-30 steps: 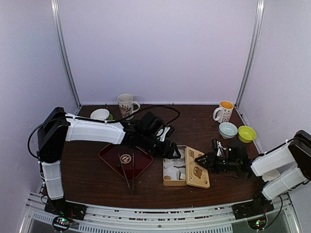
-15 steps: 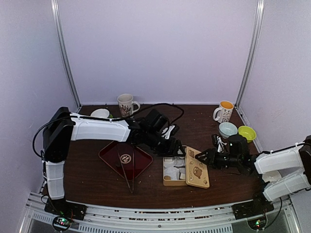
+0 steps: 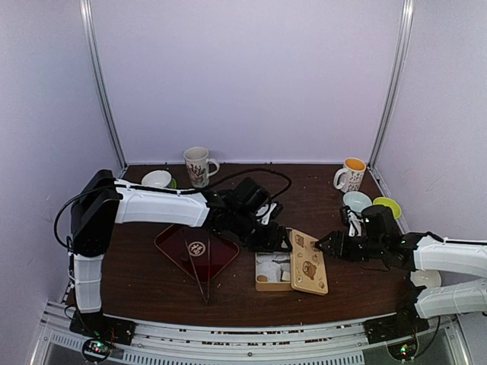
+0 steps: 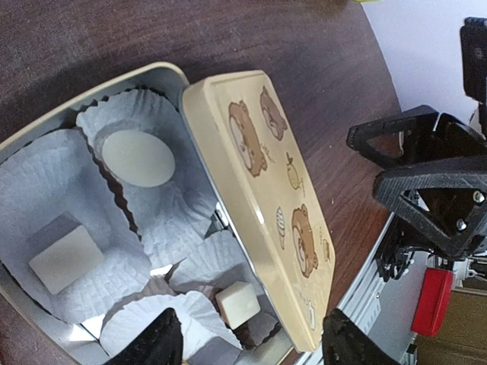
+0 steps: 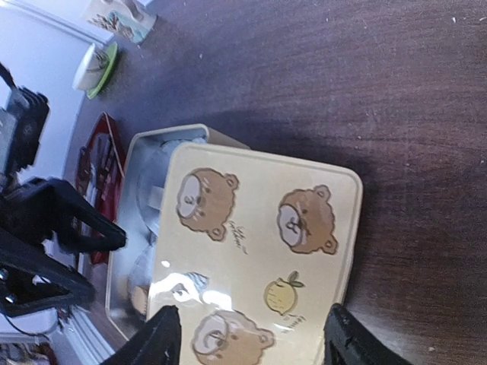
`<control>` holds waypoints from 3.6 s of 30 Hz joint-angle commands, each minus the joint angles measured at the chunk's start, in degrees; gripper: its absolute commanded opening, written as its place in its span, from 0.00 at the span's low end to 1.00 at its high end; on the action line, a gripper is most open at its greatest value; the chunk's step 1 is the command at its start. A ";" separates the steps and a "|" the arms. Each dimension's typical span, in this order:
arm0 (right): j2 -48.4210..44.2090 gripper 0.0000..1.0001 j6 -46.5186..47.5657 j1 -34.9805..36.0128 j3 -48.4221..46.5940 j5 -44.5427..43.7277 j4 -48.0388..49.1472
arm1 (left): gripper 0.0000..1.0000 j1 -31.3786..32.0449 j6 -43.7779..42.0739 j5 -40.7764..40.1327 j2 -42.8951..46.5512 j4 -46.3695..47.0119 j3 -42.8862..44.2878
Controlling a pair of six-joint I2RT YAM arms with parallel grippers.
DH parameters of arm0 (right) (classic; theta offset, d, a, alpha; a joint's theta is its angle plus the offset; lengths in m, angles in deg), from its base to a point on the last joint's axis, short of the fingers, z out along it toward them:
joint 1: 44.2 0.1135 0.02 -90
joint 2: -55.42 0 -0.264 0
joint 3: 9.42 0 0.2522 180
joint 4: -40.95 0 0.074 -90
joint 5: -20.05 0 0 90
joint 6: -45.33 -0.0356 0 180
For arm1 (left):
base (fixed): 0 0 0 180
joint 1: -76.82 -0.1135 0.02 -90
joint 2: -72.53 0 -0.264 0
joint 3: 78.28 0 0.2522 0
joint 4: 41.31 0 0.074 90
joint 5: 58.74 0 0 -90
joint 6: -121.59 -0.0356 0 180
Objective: Pack the chocolate
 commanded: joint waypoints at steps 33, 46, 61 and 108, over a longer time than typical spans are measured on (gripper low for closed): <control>13.46 0.61 -10.94 1.01 4.26 12.68 21.34 | 0.39 1.44 3.48 3.07 -4.92 3.64 4.61; 11.46 0.61 -7.08 1.62 2.12 9.96 13.74 | 0.21 0.00 3.74 1.83 -1.88 5.38 0.41; 9.05 0.74 -0.61 1.52 2.67 2.46 1.57 | 0.21 -0.18 3.19 1.75 -1.83 4.92 0.33; 17.79 0.59 -5.39 6.16 -4.37 8.95 11.63 | 0.75 -6.56 -0.18 0.36 11.32 13.66 -19.96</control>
